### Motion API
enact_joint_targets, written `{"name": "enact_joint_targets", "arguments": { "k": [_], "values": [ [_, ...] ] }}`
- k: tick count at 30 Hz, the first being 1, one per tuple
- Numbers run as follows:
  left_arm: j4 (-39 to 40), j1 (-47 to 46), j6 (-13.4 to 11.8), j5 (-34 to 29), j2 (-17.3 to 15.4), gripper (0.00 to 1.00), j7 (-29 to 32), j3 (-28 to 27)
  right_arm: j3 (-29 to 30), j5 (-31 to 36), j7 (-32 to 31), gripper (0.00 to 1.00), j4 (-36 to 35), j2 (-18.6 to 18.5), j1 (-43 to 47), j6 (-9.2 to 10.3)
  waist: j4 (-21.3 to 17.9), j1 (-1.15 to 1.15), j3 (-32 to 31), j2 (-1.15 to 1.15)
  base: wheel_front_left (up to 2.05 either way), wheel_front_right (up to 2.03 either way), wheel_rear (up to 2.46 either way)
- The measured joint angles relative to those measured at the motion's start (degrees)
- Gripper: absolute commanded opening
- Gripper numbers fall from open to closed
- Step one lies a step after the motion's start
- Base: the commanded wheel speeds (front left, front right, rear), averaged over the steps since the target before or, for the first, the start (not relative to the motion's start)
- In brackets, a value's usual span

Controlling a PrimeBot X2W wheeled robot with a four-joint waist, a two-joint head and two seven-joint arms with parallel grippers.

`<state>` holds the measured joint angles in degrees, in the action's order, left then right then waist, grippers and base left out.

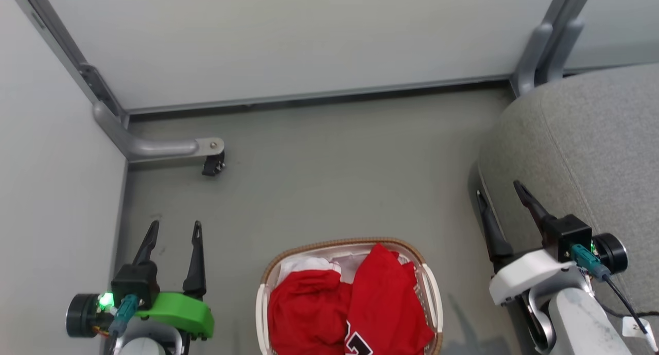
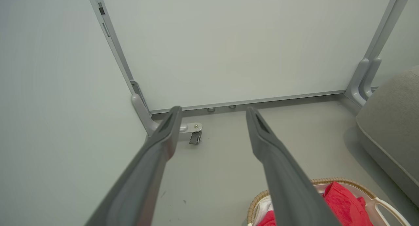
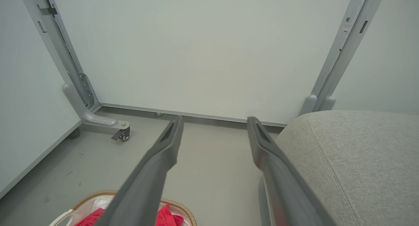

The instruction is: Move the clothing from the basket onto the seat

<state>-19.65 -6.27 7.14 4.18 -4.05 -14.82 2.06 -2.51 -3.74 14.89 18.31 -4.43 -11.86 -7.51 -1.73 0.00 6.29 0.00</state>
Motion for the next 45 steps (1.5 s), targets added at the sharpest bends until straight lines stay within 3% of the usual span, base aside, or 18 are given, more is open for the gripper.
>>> {"name": "enact_joint_targets", "arguments": {
  "k": [16,32,45],
  "values": [
    [-0.9,-9.9,0.2,1.1,-0.8,1.00,-0.2,6.3,-0.9,0.6,0.1,1.00,-4.8,1.3,-8.6,0.00,-4.0,0.00,14.0,0.00,0.00,0.00,0.00],
    [-7.3,-18.1,0.2,4.0,-2.3,1.00,-0.3,12.9,-2.6,-2.3,0.1,1.00,-9.4,1.6,-14.1,0.00,-8.9,0.01,28.0,0.00,0.00,0.00,0.00],
    [-16.5,-21.2,0.3,6.8,-4.4,1.00,-0.3,24.4,-3.1,-2.2,0.1,1.00,-10.8,1.6,-14.6,0.00,-11.9,0.00,36.4,0.00,0.00,0.00,0.00]
  ]
}}
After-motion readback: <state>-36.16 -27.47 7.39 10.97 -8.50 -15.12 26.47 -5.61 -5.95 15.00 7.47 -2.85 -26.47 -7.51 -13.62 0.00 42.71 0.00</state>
